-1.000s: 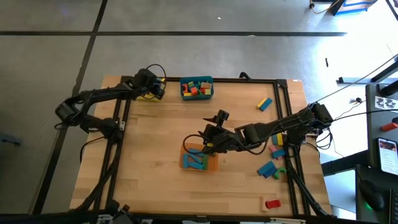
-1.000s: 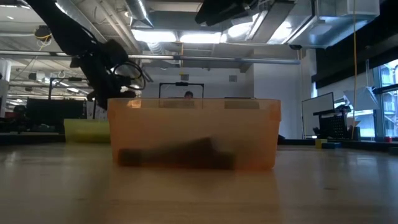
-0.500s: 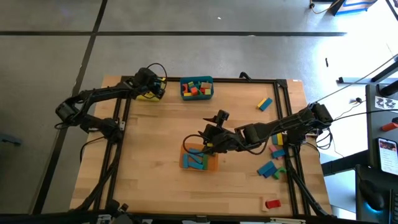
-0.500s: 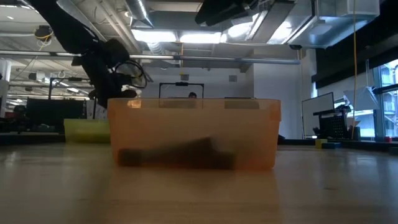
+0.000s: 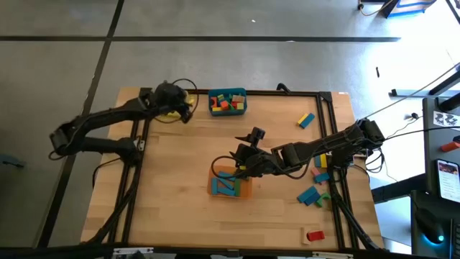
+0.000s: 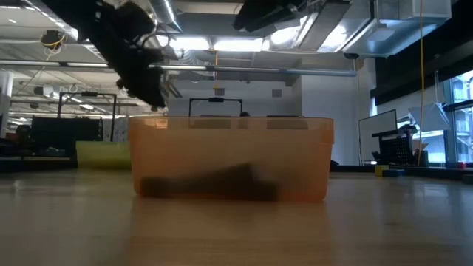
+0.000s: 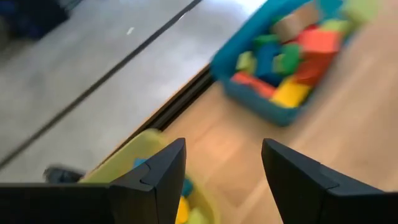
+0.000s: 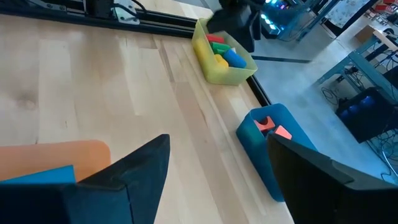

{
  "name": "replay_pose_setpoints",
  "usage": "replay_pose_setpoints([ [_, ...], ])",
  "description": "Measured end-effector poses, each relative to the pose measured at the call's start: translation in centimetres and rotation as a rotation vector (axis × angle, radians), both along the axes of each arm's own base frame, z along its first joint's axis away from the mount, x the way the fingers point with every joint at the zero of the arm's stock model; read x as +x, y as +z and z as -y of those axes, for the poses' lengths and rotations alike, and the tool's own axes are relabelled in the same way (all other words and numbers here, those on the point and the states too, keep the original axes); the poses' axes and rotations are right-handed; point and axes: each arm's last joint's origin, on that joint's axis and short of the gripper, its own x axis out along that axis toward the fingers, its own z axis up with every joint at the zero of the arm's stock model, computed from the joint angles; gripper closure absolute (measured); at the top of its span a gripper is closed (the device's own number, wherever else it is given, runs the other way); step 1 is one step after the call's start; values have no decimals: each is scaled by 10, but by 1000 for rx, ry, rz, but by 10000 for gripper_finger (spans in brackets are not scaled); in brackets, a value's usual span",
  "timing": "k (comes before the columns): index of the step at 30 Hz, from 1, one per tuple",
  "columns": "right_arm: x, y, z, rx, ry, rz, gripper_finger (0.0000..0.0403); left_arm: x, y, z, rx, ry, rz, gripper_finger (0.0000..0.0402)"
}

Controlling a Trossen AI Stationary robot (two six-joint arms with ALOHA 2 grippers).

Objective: Sort blocks by size
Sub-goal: Put the blue rectangular block into the orange bin

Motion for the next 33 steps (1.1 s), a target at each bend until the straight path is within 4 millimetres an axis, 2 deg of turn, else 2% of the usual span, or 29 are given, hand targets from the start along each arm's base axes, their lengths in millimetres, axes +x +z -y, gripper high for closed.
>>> replay_pose_setpoints([
  [7, -8, -2, 4, 3, -32, -60, 134, 19, 11, 34, 88, -230, 11, 206],
  [15, -39, 4, 26, 83, -199, -160, 134, 34, 16, 60, 170, -413, 20, 206],
  [26, -76, -6, 75, 232, -589, -374, 134, 36, 16, 66, 172, -443, 20, 205],
  [29, -81, -8, 78, 316, -621, -436, 134, 36, 16, 66, 172, -443, 18, 205],
  [33, -83, -10, 68, 436, -591, -500, 134, 36, 16, 66, 176, -447, 14, 205],
])
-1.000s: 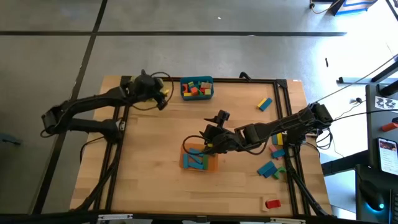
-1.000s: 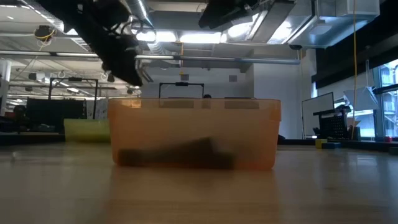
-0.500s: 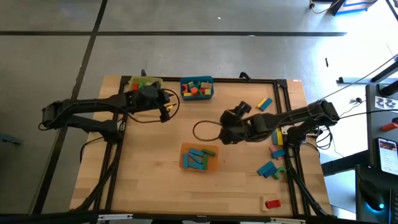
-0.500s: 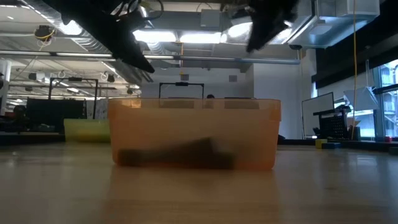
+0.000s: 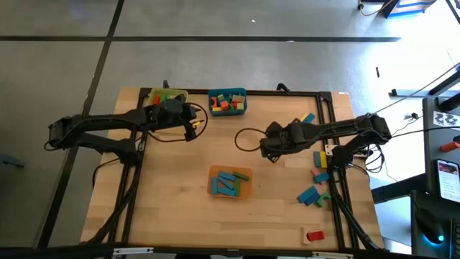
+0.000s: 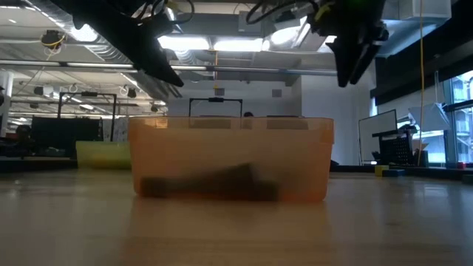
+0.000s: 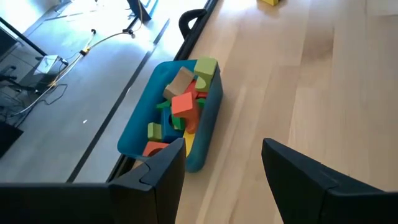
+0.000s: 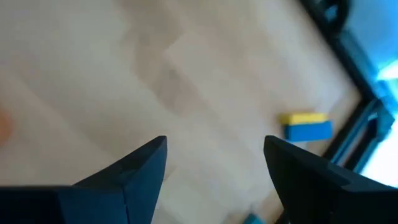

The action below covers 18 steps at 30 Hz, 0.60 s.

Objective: Sort blocks by size
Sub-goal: Put the blue rectangular block into the orange bin

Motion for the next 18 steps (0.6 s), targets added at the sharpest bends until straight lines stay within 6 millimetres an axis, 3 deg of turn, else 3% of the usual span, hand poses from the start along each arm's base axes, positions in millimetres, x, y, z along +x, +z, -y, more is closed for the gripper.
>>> replay_pose_setpoints([
  [12, -9, -2, -48, 237, 169, -63, 134, 0, 0, 0, -6, 4, 2, 205],
  [18, -21, -3, -79, 270, 285, -100, 134, 0, 0, 0, -6, 4, 2, 205],
])
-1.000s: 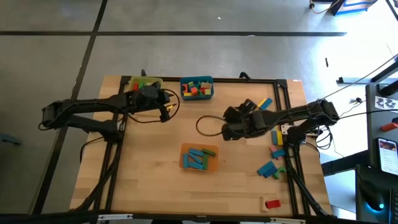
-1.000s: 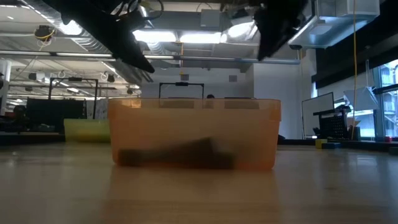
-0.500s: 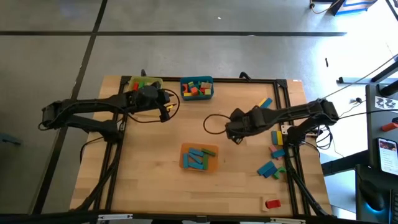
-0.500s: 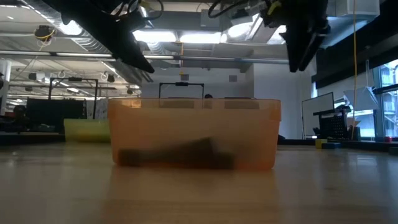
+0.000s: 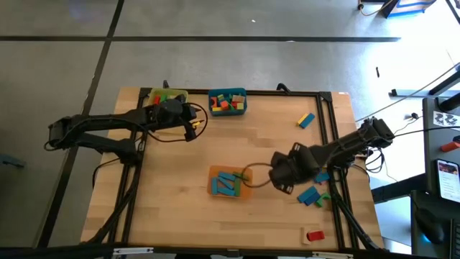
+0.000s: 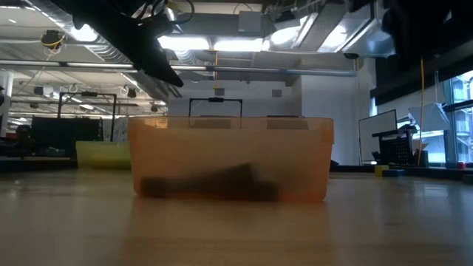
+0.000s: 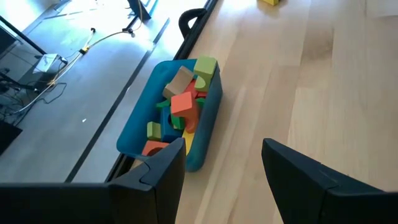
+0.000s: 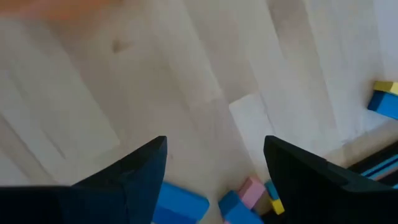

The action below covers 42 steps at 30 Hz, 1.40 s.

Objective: Sort blocks by size
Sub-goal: Put the blue rectangular block into the orange bin

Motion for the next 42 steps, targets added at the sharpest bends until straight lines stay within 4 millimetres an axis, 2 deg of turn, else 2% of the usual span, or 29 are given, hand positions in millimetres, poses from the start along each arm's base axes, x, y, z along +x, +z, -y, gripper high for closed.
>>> replay_pose_setpoints([
  [9, -25, -11, -50, -28, 151, -67, 134, -1, -1, 0, -5, 1, -14, 205],
  [16, -55, -57, -76, -58, 194, -128, 134, -1, -3, 0, -6, -1, -31, 205],
  [24, -85, -103, -80, -38, 170, -212, 134, -1, -2, 0, -2, -4, -31, 205],
  [29, -85, -123, -79, 21, 165, -173, 134, -1, -2, 0, -2, -4, -31, 205],
  [33, -80, -130, -75, 43, 126, -137, 134, -1, -2, 0, 0, -5, -32, 205],
  [42, -67, -130, -61, 10, 52, -99, 134, -1, -2, 0, 0, -5, -32, 205],
])
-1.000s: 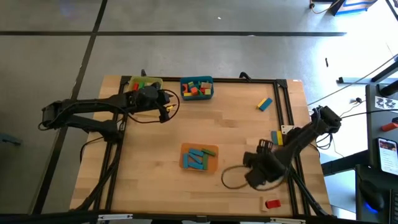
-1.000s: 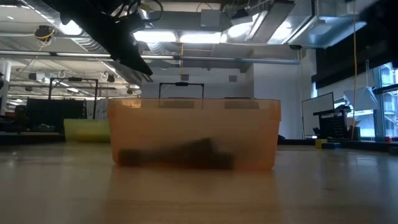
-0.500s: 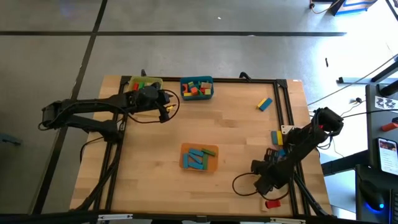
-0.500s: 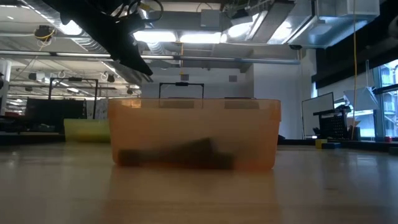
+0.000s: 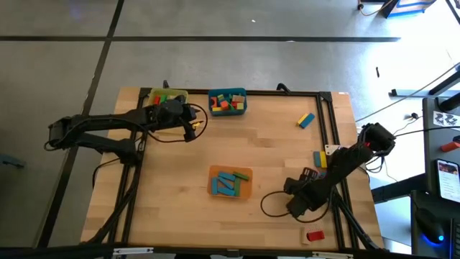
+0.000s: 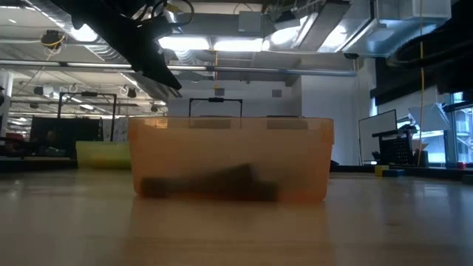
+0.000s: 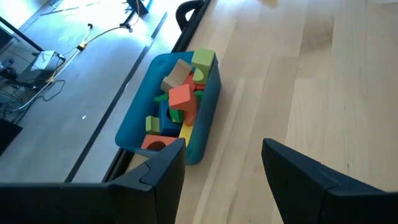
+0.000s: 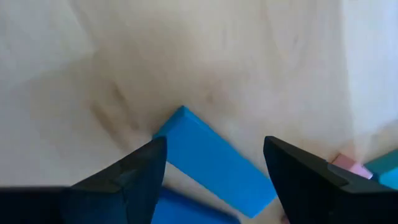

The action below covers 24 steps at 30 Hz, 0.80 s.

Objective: Sort blocks by size
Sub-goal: Put the blue rectangular block into the orange bin

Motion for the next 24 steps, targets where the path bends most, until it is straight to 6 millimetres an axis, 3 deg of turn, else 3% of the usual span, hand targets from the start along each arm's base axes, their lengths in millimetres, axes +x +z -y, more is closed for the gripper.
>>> replay_pose_setpoints([
  [7, 20, 0, 23, -39, -108, 63, 134, 0, 0, 0, -1, 0, -2, 205],
  [13, 39, 10, 42, 68, -137, -9, 134, 0, 0, 0, -1, 0, -2, 205],
  [18, 41, 25, 34, 182, -24, -88, 134, 0, 0, 0, -1, 0, -2, 205],
  [24, 22, 15, 19, 144, 63, -130, 134, 0, 0, 0, -1, 0, -3, 205],
])
